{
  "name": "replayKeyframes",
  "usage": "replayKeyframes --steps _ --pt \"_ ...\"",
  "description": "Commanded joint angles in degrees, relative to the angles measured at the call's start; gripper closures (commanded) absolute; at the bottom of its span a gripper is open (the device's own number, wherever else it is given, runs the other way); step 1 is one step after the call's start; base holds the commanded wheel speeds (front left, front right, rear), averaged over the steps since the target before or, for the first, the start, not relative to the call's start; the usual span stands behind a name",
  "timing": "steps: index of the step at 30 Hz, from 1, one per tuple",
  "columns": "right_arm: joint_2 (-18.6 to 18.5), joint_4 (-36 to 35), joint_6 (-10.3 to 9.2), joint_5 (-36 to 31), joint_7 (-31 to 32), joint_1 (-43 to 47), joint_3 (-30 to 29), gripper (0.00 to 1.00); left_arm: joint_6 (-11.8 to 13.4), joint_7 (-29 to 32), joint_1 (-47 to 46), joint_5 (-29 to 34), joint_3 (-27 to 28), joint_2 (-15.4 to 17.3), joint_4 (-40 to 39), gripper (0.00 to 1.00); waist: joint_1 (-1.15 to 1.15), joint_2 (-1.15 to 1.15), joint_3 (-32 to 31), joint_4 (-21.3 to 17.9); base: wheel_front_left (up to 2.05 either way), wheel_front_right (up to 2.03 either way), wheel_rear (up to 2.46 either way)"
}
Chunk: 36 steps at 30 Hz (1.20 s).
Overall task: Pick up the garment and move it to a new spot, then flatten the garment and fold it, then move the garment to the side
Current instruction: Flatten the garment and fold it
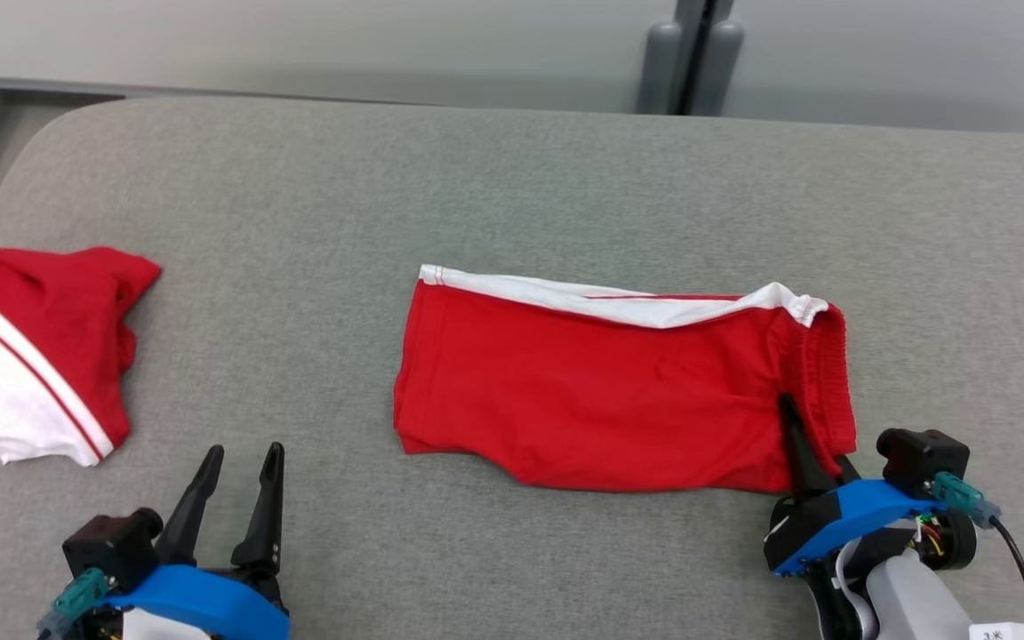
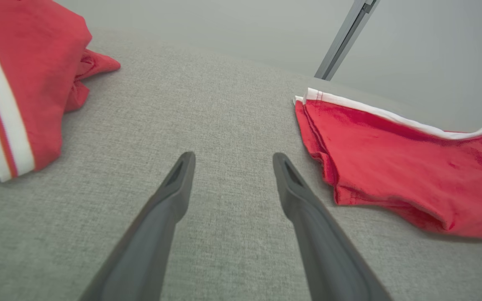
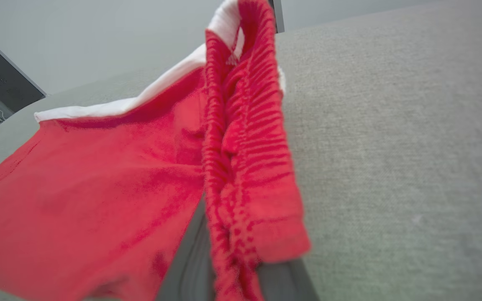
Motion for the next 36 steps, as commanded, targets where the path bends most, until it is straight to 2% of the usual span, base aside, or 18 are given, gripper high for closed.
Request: replayKeyframes --steps 1,6,10,16,22,25,27,28,32,36 --pt "-0.31 -0.71 0.0 0.22 -0.06 0.68 -0.15 1.0 0.11 -0.14 0.61 0.31 0.37 -0.04 -0.02 0.0 -0.01 -0.01 -1.26 -1.38 0.0 0.0 0.0" --pt "-0.26 -4.8 0.01 1.49 -0.05 1.85 3.98 1.0 0.11 -0.14 1.18 1.47 0.66 -1.32 0.79 0.0 -0.01 -0.01 -2.26 -2.41 0.0 0.0 0.0" --pt "-0.25 -5.51 0.01 4.45 -0.06 0.52 9.49 1.0 0.11 -0.14 0.43 2.48 -0.47 -1.94 1.42 0.0 -0.01 -0.01 -2.74 -0.11 0.0 0.0 0.0" --pt "-0.34 -1.71 0.01 9.26 -0.06 -3.84 13.83 1.0 0.11 -0.15 -0.13 2.77 -2.36 -2.74 3.87 0.0 -0.01 -0.01 -2.93 7.64 0.0 0.0 0.0" --pt "-0.3 4.85 0.01 8.26 -0.06 -8.78 12.54 1.0 0.11 -0.15 -1.37 2.55 -5.06 -2.27 5.74 0.0 -0.01 -0.01 -2.49 16.7 0.0 0.0 0.0" --pt "-0.34 7.72 0.01 7.5 -0.07 -10.64 12.55 1.0 0.11 -0.15 -1.64 1.9 -5.43 -2.19 6.63 0.0 -0.01 -0.01 -2.25 19.56 0.0 0.0 0.0" --pt "-0.34 8.78 0.01 7.18 -0.06 -11.54 12.31 0.11 0.11 -0.15 -1.88 1.62 -5.61 -2.08 6.97 0.0 -0.01 -0.01 -2.12 20.68 0.0 0.0 0.0" --pt "-0.34 8.62 0.01 7.17 -0.07 -11.78 12.53 0.0 0.11 -0.15 -1.87 1.48 -5.56 -2.06 7.09 0.0 -0.01 -0.01 -2.12 20.87 0.0 0.0 0.0" --pt "-0.34 5.3 0.01 7.84 -0.06 -11.46 14.8 0.0 0.11 -0.15 -1.67 1.41 -4.42 -1.95 6.97 0.0 -0.01 -0.01 -2.16 19.57 0.0 0.0 0.0" --pt "-0.42 0.58 0.01 6.8 -0.05 -9.38 14.89 0.0 0.11 -0.15 -1.46 1.89 -2.91 -1.88 5.66 0.0 -0.01 -0.01 -2.41 15.38 0.0 0.0 0.0"
